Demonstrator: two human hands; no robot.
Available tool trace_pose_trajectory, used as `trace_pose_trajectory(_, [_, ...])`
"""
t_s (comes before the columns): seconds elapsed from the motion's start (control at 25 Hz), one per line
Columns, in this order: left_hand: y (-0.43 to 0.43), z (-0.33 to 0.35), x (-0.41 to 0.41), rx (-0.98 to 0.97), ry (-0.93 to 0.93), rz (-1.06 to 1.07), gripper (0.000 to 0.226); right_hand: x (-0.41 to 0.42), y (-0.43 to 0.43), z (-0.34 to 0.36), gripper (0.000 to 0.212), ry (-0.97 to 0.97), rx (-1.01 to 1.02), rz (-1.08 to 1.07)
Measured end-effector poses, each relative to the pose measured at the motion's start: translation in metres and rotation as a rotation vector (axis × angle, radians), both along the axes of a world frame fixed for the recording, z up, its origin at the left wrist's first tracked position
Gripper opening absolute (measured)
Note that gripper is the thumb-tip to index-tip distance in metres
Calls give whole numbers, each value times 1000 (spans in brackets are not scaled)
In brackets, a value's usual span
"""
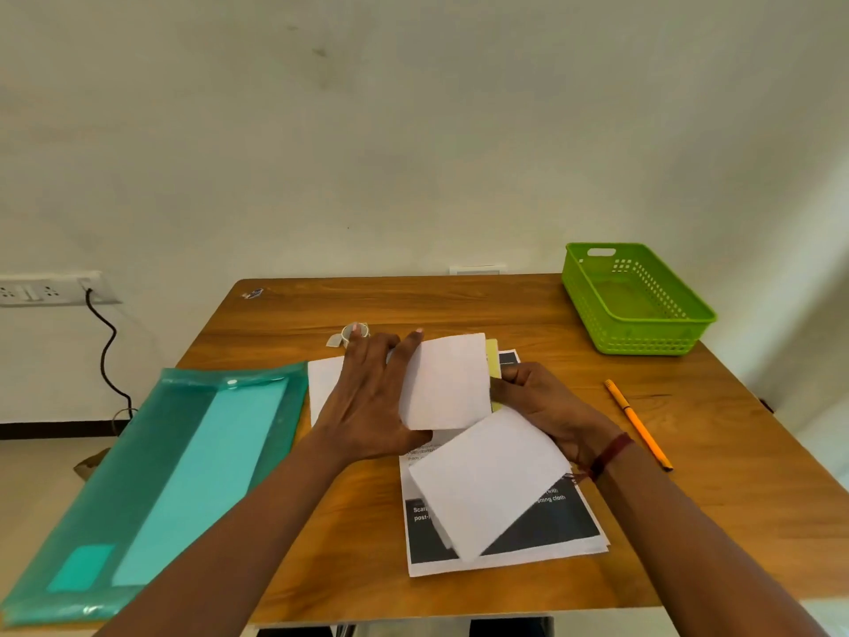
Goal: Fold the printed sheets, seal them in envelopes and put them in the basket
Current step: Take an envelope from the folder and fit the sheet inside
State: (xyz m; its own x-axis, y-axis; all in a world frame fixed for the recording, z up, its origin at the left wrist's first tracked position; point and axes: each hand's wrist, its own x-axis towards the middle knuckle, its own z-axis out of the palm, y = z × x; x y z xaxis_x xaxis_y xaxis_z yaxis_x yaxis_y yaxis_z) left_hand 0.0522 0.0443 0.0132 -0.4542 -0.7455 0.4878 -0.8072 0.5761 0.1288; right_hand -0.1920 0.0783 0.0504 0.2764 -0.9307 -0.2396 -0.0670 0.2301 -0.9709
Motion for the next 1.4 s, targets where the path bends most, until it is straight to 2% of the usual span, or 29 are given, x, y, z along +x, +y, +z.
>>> trace_pose_trajectory(0.16, [-4,8,5,-29,-80,2,114,6,-2,17,15,157,-153,33])
trace_pose_trajectory(0.28, [-3,17,6,-53,-90,-4,113,15,1,22,13,189,-179,29])
trace_pose_trajectory(0.36, [-5,21,10,-75,-96,-12,109,19,0,22,9,217,-244,-51])
trace_pose_trajectory(0.44, [-9,23,15,-95,-105,-15,105,19,-4,21,6,323,-361,-157])
trace_pose_trajectory(0.52, [-11,24,19,-99,-101,-14,105,20,-8,22,8,398,-427,-171])
trace_pose_trajectory(0.84, [-13,30,26,-69,-39,-21,100,15,-9,31,9,479,-464,-182])
trace_pose_trajectory(1.0, [-14,31,28,-71,-6,48,101,15,-3,23,36,323,-657,-340])
trace_pose_trajectory(1.16, [-16,28,29,-80,-19,64,100,18,2,17,22,406,-791,-316])
trace_pose_trajectory(1.28, [-15,28,29,-74,-36,88,101,18,-1,15,17,465,-725,-296])
trace_pose_trajectory(1.32, [-14,28,29,-75,-41,94,101,17,-3,14,13,415,-641,-253])
trace_pose_trajectory(1.4, [-13,30,28,-78,-62,105,102,17,-3,12,25,328,-489,-152])
